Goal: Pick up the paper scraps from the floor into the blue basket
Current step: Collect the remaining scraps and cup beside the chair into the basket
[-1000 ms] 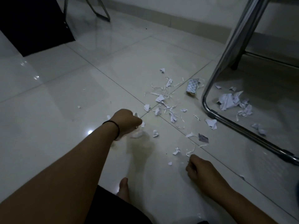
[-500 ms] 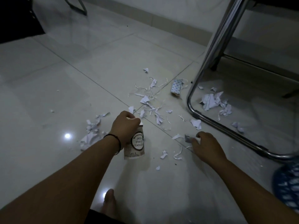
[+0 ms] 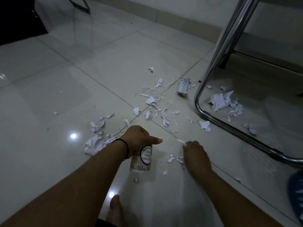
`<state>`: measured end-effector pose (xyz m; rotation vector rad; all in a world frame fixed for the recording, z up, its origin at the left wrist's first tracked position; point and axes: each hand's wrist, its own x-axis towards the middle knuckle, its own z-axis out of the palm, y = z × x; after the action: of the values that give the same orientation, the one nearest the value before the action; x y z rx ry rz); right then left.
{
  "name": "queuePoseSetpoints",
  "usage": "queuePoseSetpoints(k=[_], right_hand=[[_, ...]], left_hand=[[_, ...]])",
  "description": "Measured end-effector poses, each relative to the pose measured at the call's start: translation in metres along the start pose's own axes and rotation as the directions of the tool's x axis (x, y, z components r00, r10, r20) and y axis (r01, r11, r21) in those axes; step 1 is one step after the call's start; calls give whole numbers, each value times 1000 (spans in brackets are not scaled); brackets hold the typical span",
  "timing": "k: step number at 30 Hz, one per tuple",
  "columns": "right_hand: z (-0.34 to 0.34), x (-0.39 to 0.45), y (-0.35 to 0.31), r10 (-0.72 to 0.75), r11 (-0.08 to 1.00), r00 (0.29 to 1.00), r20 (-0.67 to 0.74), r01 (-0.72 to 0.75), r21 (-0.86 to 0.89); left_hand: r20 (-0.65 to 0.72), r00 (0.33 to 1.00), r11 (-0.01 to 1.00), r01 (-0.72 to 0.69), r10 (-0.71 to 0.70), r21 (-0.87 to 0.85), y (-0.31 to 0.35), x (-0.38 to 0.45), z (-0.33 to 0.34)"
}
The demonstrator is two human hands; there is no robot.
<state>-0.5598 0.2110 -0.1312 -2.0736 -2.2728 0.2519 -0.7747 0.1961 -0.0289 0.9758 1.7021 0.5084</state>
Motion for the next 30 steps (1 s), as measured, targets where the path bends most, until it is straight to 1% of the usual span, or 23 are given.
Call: queuePoseSetpoints(k=[2,3,4,6,7,9,11,15,17,18,20,22,23,24,25,26,27,28,29,30], right_hand=[[-2,1,2,35,999,999,0,-35,34],[-4,2,4,69,995,998,15,-70,77],[-8,3,5,104,982,994,34,-108,158],[-20,4,8,160,921,983,84,-180,346],[-25,5,10,167,896,981,97,-192,400],[-31,4,12,124,915,988,97,-152,375],[-33,0,11,80,937,993,85,-104,334],[-28,-13,3,25,934,998,52,-42,355],[-23,-21,-1,-2,918,1000,12,-3,398],[-21,-25,-4,-18,920,1000,14,11,391],[-13,-35,-12,-43,950,998,44,27,310],[-2,-41,-21,-37,981,998,49,27,195],[4,-43,-26,-38,989,999,35,33,141],[10,-44,-30,-51,994,999,3,50,101],[15,-45,-34,-74,994,997,-36,77,80],[19,-44,-37,-106,993,993,-49,108,55],[20,-41,-39,-137,990,990,-29,138,23],[20,-37,-39,-160,987,987,-8,159,-8],[20,-33,-39,-157,988,988,10,157,0],[18,-28,-38,-131,990,991,12,131,43]], left_hand=[[-67,998,1000,-1,0,-15,-1,3,0],[-100,995,999,4,-9,-48,-2,4,0],[-126,992,996,5,-16,-86,-3,6,-1],[-164,986,988,7,-33,-156,-3,7,-2],[-177,983,982,8,-42,-187,-3,8,-3],[-200,978,969,5,-56,-245,0,7,-3],[-192,979,949,0,-64,-316,2,6,-3],[-128,989,839,-8,-74,-544,5,6,-5],[-171,983,797,-49,-70,-602,7,6,-7],[-206,976,783,-76,-68,-617,8,7,-8],[-271,960,768,-119,-74,-629,8,7,-9],[-316,945,784,-133,-84,-607,6,9,-10],[-358,931,829,-149,-66,-540,5,9,-11],[-414,910,899,-167,-17,-405,5,10,-13],[-463,884,966,-175,69,-189,4,11,-15],[-467,866,984,-164,179,73,2,12,-18],[-411,872,937,-133,265,322,2,11,-21],[-305,908,839,-84,287,538,1,11,-24],[-178,956,696,-38,235,717,-2,9,-27],[-63,987,553,-30,148,833,-6,8,-28]])
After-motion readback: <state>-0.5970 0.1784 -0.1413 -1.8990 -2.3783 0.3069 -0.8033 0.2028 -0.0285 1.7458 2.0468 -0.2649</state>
